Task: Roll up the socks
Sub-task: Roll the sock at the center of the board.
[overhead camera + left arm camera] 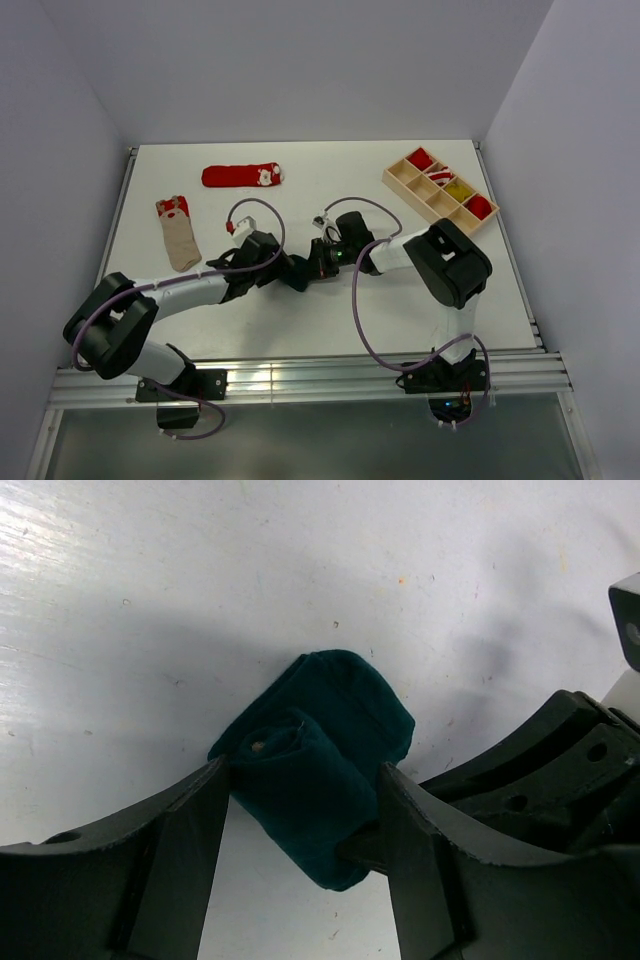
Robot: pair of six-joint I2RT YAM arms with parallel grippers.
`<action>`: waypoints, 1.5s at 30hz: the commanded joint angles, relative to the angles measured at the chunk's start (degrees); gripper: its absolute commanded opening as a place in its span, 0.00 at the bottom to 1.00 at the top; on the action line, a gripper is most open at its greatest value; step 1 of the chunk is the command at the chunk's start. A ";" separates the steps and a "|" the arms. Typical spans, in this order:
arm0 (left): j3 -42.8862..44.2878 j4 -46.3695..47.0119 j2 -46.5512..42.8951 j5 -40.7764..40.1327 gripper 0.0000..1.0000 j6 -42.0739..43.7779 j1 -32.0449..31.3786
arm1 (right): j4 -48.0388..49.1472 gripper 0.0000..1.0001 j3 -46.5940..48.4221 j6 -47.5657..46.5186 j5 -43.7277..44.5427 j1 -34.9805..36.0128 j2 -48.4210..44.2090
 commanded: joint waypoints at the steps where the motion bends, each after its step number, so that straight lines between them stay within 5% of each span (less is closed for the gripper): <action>1: -0.58 -0.25 -0.86 -2.26 0.65 -2.04 -0.64 | 0.48 0.00 0.77 0.99 1.01 -0.47 1.29; 11: -3.74 -1.13 -5.70 -4.28 0.69 -4.59 -0.64 | 1.44 0.00 0.42 1.52 0.66 -0.64 1.91; 29: -1.29 1.16 2.91 -3.40 0.59 -5.12 -0.82 | 2.06 0.00 0.51 1.96 0.22 -0.64 2.52; 35: 0.30 -0.16 5.98 -4.02 0.48 -4.59 -0.91 | 1.71 0.00 0.51 2.05 0.13 -0.73 2.96; 39: 1.35 -0.25 7.56 -3.93 0.25 -4.15 -0.90 | 2.23 0.00 -0.11 1.87 0.66 -0.65 2.18; 45: 3.02 -4.55 8.09 -3.75 0.02 -1.78 -0.91 | 1.80 0.31 -2.74 -0.59 4.61 -0.56 -3.53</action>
